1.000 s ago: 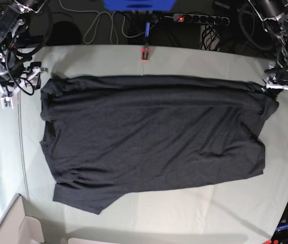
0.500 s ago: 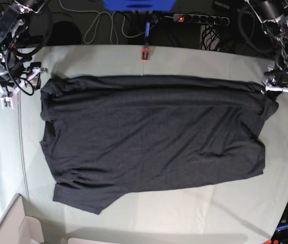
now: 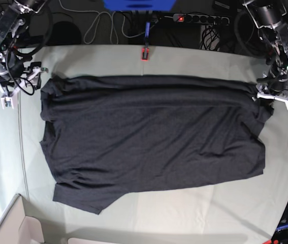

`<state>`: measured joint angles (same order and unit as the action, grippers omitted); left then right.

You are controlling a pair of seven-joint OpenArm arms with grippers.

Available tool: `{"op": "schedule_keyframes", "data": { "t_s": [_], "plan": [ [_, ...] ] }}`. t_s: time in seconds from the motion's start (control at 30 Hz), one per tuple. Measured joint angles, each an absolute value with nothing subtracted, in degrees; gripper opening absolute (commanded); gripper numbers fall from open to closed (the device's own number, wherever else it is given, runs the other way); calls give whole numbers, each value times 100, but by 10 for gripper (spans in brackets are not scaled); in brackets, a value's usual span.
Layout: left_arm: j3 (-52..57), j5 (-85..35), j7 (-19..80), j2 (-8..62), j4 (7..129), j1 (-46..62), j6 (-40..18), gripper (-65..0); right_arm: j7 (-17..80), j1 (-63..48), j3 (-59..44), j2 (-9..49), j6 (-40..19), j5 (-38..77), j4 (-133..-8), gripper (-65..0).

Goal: Layout the t-shirt on the table in an organized manner, then fold the t-shirt properly
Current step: 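Regrasp the folded edge's ends with both grippers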

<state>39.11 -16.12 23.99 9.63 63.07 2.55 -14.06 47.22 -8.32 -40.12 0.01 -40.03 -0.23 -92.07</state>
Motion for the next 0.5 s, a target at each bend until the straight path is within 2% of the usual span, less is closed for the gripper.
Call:
{"op": "schedule_keyframes", "data": {
  "t_s": [0.07, 0.13, 0.3, 0.5],
  "plan": [
    [3913, -1605, 2460, 963, 6307, 202, -1398, -562, 4718, -829, -4010, 1, -4003, -21, -9207, -255],
    [3916, -1605, 2458, 961, 6307, 187, -1400, -649, 4720, -832, -4010, -1, -4003, -21, -9207, -255],
    [3927, -1608, 2458, 963, 6309, 204, -1398, -650, 4720, -967, -3966, -130, -4005, -14, -9209, -250],
    [3927, -1608, 2462, 963, 6322, 207, -1398, -650, 4729, -1129, -3448, -130, -4003, -21, -9207, -250]
  ]
}}
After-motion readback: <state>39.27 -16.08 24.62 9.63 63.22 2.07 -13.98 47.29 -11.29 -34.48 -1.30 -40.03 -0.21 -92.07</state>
